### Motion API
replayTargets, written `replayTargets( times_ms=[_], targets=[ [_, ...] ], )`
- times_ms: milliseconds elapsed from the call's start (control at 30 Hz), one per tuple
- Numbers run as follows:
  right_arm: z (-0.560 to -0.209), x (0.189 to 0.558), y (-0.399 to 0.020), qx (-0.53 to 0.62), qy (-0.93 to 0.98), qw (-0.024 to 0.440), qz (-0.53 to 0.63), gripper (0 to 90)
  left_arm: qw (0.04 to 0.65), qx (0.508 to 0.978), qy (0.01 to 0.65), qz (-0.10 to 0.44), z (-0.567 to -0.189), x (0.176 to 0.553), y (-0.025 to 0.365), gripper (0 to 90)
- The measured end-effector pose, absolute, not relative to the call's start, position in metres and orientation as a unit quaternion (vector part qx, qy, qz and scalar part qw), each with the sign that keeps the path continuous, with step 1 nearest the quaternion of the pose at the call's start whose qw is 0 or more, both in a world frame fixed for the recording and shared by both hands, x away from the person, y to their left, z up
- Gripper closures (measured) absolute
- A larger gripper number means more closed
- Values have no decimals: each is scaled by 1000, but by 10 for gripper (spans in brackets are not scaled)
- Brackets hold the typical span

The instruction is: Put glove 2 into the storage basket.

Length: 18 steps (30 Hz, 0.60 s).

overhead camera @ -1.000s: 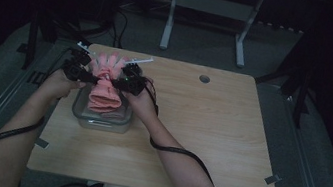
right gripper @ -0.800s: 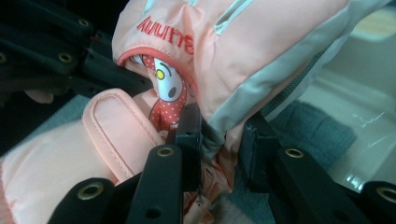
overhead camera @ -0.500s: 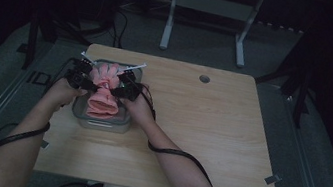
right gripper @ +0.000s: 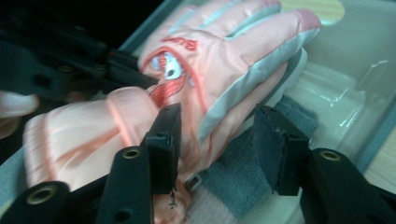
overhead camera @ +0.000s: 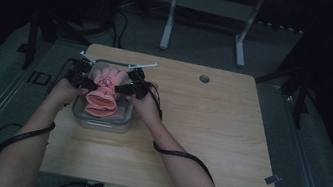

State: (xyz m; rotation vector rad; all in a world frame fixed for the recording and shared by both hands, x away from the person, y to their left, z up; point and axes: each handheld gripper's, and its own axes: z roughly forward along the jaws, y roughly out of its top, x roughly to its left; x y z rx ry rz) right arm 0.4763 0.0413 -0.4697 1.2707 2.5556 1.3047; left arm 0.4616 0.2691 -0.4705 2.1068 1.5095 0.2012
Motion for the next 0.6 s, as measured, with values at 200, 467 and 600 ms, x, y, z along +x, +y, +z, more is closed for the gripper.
replayTargets(
  times_ms=[200, 467, 600],
  targets=[
    [-460, 468, 23, 387, 813, 9, 434, 480, 274, 773, 559, 125, -460, 460, 271, 449],
    [-458, 467, 7, 372, 820, 16, 435, 469, 254, 772, 551, 188, -442, 453, 269, 296],
    [-450, 464, -10, 361, 817, 25, 449, 426, 280, 761, 545, 214, -424, 442, 267, 156]
  ],
)
